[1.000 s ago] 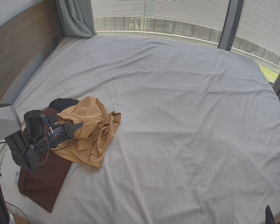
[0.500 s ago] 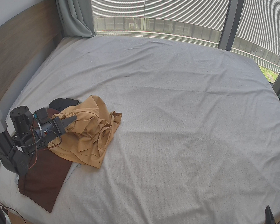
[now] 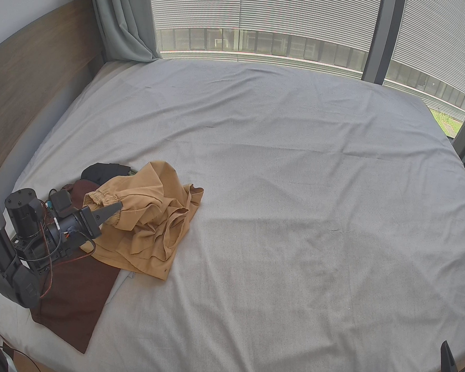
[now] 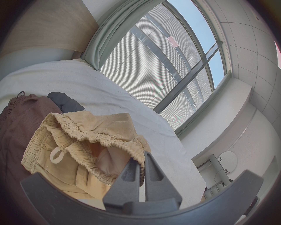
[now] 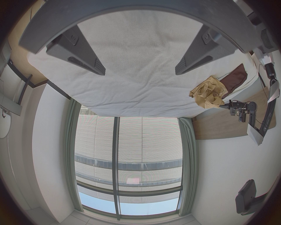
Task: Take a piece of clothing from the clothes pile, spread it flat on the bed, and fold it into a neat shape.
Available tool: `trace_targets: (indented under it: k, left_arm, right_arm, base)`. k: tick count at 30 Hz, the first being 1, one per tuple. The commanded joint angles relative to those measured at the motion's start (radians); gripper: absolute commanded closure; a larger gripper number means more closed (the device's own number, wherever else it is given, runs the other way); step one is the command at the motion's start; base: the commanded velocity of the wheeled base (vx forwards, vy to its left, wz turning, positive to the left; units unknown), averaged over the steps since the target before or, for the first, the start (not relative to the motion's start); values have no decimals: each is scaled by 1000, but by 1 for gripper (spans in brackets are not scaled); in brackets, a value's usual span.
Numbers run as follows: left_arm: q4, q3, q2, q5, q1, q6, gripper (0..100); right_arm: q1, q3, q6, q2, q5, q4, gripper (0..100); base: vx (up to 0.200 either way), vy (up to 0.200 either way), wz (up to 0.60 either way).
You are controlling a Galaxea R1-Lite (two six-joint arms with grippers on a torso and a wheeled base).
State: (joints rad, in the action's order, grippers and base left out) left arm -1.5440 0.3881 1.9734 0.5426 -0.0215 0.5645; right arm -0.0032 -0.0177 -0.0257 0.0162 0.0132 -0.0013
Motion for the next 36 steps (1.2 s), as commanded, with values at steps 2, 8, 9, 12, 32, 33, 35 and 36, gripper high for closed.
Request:
trace_targets:
  k: [2,8,9,12,32,33,35,36]
  left_arm:
    - [-1,-21,-41,-1,-2,2,100]
    - [1,-28,-65,-10,-5,3,100]
    - [1,-31,-68,-12,-5,3,100]
    - [-1,-37,-79,-16,-15,11,100]
    - [-1,-37,-194,-286,-239,183,100]
    - [-1,-32,-196,-322,-259,190,100]
    - [-1,-23,-196,-388,-293,201,100]
    - [-1,-18,-194,-411,-307,203,100]
  right_arm:
    - [0,18,1,-15,1,0,0]
    - [0,18,0,-15,1,0,0]
    - [0,18,0,-15,1,0,0]
    - [0,18,0,-15,1,0,0]
    - [-1,16,0,-15,1,0,0]
    - [-1,18,0,-15,1,0,0]
    - [-1,18,0,-15,1,0,0]
    - [0,18,0,-15,1,0,0]
  base:
    - [0,0,0]
    - [0,0,0]
    - [0,0,0]
    - [0,0,0]
    - [0,0,0]
    - [0,0,0]
    - [0,0,0]
    - [0,0,0]
